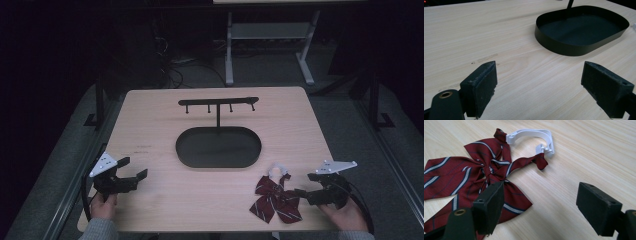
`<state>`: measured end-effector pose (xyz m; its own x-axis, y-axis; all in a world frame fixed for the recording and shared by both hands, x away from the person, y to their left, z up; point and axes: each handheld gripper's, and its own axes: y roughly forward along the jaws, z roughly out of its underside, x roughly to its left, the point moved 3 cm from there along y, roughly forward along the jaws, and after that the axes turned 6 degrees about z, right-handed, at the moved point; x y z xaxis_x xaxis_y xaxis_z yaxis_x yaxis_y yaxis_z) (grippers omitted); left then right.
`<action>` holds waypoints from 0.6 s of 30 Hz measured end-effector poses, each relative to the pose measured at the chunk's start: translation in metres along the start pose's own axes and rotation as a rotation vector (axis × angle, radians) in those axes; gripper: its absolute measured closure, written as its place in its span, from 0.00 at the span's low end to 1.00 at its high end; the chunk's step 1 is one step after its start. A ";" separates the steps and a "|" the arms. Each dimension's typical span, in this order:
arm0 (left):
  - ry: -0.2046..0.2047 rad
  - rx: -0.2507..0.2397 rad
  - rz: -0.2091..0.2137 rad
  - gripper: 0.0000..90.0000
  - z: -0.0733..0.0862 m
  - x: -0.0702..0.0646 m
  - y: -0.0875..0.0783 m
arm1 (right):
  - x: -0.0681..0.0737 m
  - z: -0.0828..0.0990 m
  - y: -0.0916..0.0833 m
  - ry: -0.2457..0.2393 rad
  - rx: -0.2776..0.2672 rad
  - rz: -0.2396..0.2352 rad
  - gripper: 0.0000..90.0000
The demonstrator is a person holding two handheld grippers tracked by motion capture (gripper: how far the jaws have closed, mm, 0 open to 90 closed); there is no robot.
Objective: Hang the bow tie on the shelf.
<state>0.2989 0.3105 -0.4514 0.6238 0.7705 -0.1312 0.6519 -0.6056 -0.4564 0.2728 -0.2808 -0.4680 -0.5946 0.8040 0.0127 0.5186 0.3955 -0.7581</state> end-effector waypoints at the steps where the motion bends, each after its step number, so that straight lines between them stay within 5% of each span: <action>1: 0.000 0.000 0.000 0.14 0.000 0.000 0.000 | 0.000 0.000 0.000 0.000 0.000 0.000 0.24; 9: 0.001 0.004 0.003 0.14 0.001 0.000 -0.001 | 0.001 -0.011 -0.001 -0.032 0.030 -0.013 0.25; 18: 0.004 0.002 0.004 0.14 0.001 0.000 -0.002 | 0.002 -0.056 0.006 -0.136 0.095 -0.037 0.32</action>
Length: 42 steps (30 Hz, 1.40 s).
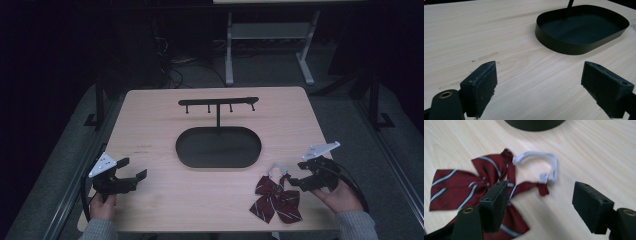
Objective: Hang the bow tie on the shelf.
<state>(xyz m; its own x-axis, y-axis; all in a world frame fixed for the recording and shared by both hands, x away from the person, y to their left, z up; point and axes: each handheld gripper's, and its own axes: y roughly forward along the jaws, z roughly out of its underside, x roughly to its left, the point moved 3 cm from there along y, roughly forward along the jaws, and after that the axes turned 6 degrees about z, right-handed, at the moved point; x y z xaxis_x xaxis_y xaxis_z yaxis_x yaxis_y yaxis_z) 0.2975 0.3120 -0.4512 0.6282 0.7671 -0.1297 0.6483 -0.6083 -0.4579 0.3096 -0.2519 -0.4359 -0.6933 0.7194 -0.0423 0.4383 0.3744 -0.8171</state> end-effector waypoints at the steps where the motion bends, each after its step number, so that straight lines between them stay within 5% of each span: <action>1: 0.003 0.003 -0.002 0.14 0.000 0.000 0.000 | -0.002 -0.005 0.003 -0.005 0.015 -0.001 0.32; 13: -0.005 -0.001 -0.003 0.14 -0.001 0.001 0.000 | -0.018 -0.042 0.044 -0.057 0.201 -0.034 0.44; 22: -0.008 -0.001 -0.001 0.14 -0.001 0.000 0.000 | -0.020 -0.043 0.064 -0.066 0.305 -0.023 0.62; 35: -0.009 -0.002 0.000 0.14 -0.001 0.000 0.000 | -0.015 -0.044 0.073 -0.122 0.359 0.004 0.86; 42: -0.008 -0.002 0.000 0.14 -0.001 0.000 -0.001 | -0.016 -0.044 0.074 -0.110 0.360 -0.020 0.95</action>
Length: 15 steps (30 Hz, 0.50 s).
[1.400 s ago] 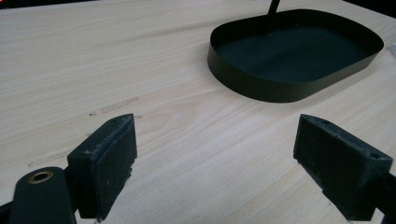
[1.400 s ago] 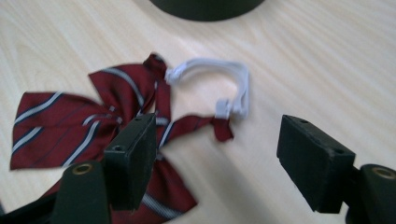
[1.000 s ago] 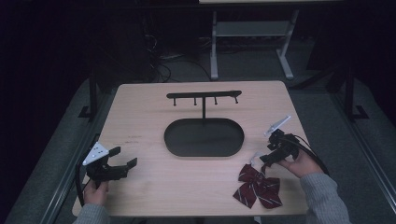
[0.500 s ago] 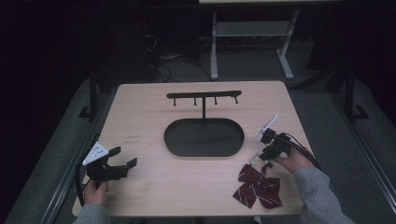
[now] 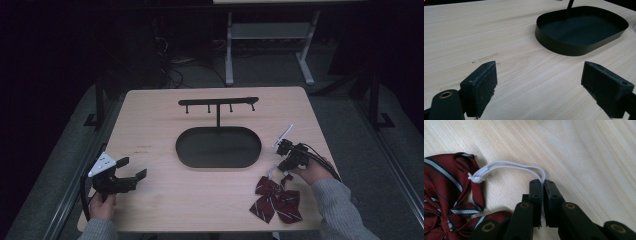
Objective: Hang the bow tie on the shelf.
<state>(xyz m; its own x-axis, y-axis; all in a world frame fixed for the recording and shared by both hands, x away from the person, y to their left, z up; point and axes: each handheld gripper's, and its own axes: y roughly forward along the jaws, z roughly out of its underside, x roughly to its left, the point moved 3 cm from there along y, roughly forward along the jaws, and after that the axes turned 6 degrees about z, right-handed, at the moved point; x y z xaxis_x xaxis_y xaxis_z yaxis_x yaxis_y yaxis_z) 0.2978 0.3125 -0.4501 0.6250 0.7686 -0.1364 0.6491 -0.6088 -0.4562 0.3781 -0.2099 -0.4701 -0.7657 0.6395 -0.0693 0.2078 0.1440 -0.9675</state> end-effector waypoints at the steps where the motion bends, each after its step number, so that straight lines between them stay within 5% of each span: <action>1: 0.000 0.000 0.001 0.14 0.000 0.000 0.000 | 0.000 0.000 0.000 0.000 -0.002 -0.007 0.96; 15: -0.002 -0.002 0.000 0.14 0.000 0.000 0.000 | -0.004 -0.003 0.000 -0.012 0.020 -0.038 0.98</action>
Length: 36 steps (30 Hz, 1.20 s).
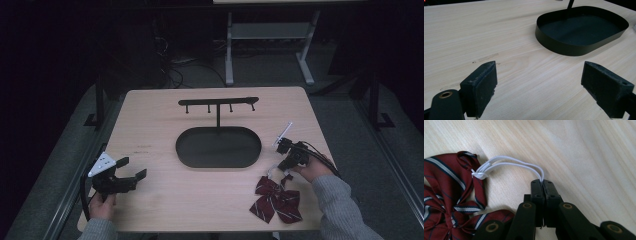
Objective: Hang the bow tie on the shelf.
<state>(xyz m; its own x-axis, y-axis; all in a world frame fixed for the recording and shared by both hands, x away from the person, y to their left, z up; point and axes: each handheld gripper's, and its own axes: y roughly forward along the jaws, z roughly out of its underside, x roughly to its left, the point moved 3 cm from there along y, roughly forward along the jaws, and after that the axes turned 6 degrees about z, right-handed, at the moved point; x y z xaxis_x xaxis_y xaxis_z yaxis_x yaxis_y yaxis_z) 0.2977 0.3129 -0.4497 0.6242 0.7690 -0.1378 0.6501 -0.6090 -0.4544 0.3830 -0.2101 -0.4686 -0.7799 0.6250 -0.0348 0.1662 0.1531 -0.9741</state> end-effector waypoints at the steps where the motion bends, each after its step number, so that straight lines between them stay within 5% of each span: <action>1: -0.001 0.000 0.000 0.14 0.000 0.000 0.000 | 0.000 0.000 -0.001 -0.003 0.000 0.000 0.98; 15: 0.001 0.002 -0.001 0.14 0.000 0.000 0.000 | 0.013 -0.010 -0.033 -0.101 -0.036 -0.003 0.98; 28: 0.001 0.002 0.000 0.14 0.000 0.000 0.000 | 0.034 -0.024 -0.075 -0.243 -0.085 -0.089 0.98; 36: -0.001 0.002 0.000 0.14 0.001 0.000 0.000 | 0.046 -0.037 -0.098 -0.319 -0.086 -0.098 0.98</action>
<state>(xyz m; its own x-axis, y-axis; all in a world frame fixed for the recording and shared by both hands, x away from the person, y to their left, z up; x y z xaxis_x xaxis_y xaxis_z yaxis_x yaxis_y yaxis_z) 0.2976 0.3129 -0.4504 0.6236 0.7693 -0.1390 0.6491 -0.6086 -0.4563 0.3527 -0.1680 -0.3662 -0.9419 0.3350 -0.0236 0.1209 0.2727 -0.9545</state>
